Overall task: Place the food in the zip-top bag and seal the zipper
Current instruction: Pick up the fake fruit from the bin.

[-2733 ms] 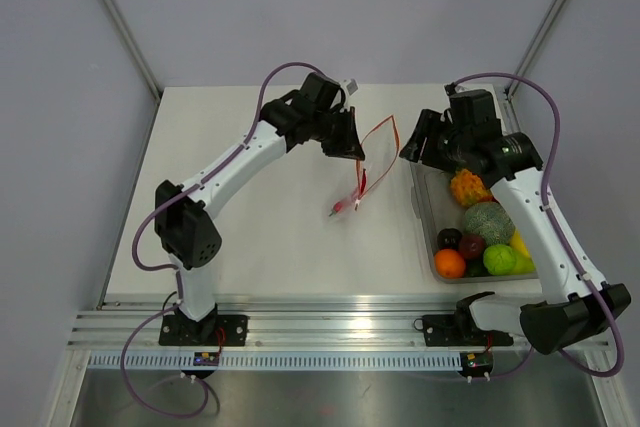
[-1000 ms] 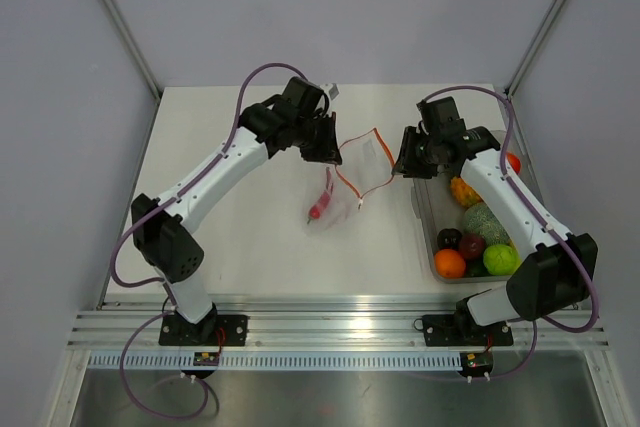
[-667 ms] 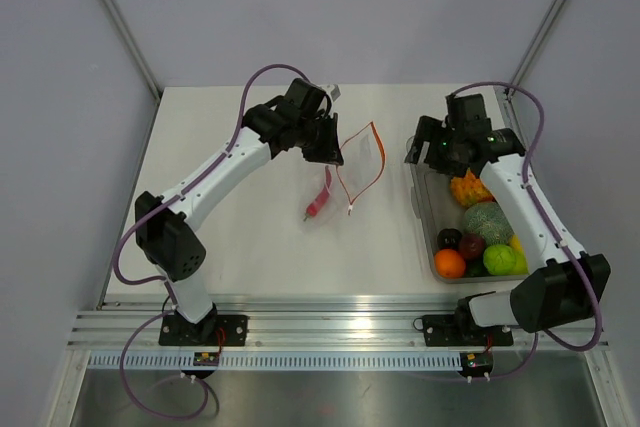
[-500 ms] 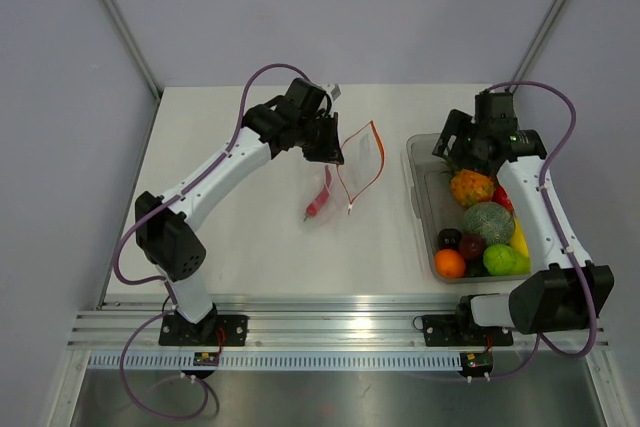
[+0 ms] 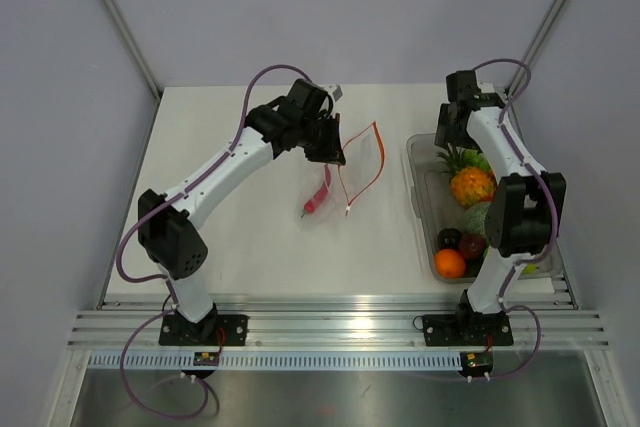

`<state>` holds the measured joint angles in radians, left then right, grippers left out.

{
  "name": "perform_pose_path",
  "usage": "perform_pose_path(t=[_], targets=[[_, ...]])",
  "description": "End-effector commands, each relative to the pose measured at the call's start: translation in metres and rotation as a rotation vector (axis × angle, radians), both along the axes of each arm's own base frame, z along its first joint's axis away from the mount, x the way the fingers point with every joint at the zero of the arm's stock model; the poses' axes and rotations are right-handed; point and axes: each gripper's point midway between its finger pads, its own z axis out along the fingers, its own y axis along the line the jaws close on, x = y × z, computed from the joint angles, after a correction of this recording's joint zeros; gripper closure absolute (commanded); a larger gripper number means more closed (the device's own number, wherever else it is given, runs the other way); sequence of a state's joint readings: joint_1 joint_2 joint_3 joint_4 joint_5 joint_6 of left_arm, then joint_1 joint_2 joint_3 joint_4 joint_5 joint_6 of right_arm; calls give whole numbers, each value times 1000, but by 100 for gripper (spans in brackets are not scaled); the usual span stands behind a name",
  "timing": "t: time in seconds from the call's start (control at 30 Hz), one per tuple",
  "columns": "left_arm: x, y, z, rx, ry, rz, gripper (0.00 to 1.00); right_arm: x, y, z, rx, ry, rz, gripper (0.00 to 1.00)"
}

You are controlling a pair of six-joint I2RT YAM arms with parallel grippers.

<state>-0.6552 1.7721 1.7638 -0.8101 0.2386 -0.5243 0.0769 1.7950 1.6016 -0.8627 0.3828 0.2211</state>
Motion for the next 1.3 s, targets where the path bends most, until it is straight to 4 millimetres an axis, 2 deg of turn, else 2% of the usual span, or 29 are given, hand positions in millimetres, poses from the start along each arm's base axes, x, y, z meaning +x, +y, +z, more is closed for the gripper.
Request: perform_pose_path(t=[0.0, 0.1, 0.2, 0.23, 0.33, 0.37, 0.47, 0.5, 0.6, 0.63, 0.7, 0.73, 0.77, 0.8, 0.83, 0.9, 0.93, 1.0, 1.03, 1.1, 1.13, 1.2, 1.23, 1.27], targets=[[6, -4, 7, -22, -31, -13, 100, 16, -12, -6, -123, 70, 51, 16], [5, -3, 2, -14, -27, -15, 100, 25, -8, -21, -164, 142, 123, 14], [3, -3, -3, -20, -13, -19, 100, 25, -5, -41, -177, 229, 208, 13], [2, -4, -3, -24, -11, -21, 100, 22, -5, -53, -183, 277, 224, 13], [-1, -3, -7, -25, -5, -27, 100, 21, -6, -75, -191, 318, 214, 13], [-1, -3, -7, -25, -5, -27, 100, 21, -6, -75, -191, 318, 214, 13], [-1, -2, -7, -22, -6, -24, 100, 21, -8, -82, -195, 325, 198, 23], [-1, -2, -5, -25, -8, -23, 100, 20, -8, -84, -199, 333, 196, 30], [-2, -2, -6, -29, -5, -18, 100, 19, -10, -83, -205, 340, 186, 60], [-2, -2, -3, -33, -8, -16, 100, 19, -8, -78, -188, 314, 153, 76], [-3, -2, -2, -35, -8, -15, 100, 19, -6, -69, -172, 285, 143, 88], [-3, -2, -2, -35, -7, -13, 100, 19, -5, -56, -162, 252, 126, 98], [-3, -2, -1, -38, -8, -11, 100, 18, -5, -49, -158, 234, 119, 100], [-3, -2, 0, -41, -9, -10, 100, 18, -4, -40, -151, 211, 109, 100], [-3, -4, 2, -46, -10, -10, 100, 16, -3, -21, -138, 165, 89, 100], [-3, -6, 6, -53, -17, -11, 100, 12, -1, -2, -113, 113, 75, 100], [-4, -7, 7, -47, -26, -21, 100, 8, 0, 21, -95, 48, 55, 100], [-3, -8, 13, -28, -46, -16, 100, -1, 4, 37, -63, -1, 44, 100], [-3, -9, 15, -33, -50, -18, 100, -6, 5, 60, -42, -78, 32, 100], [-2, -12, 20, -42, -54, -22, 100, -16, 6, 75, -19, -131, 19, 100], [-1, -12, 22, -46, -56, -21, 100, -23, 6, 98, -2, -201, 6, 100], [1, -15, 22, -50, -50, -23, 100, -31, 10, 116, 32, -265, 15, 100], [1, -17, 27, -64, -49, -26, 100, -38, 12, 142, 54, -358, 18, 100], [1, -19, 29, -71, -49, -30, 100, -41, 19, 155, 89, -408, 41, 100]])
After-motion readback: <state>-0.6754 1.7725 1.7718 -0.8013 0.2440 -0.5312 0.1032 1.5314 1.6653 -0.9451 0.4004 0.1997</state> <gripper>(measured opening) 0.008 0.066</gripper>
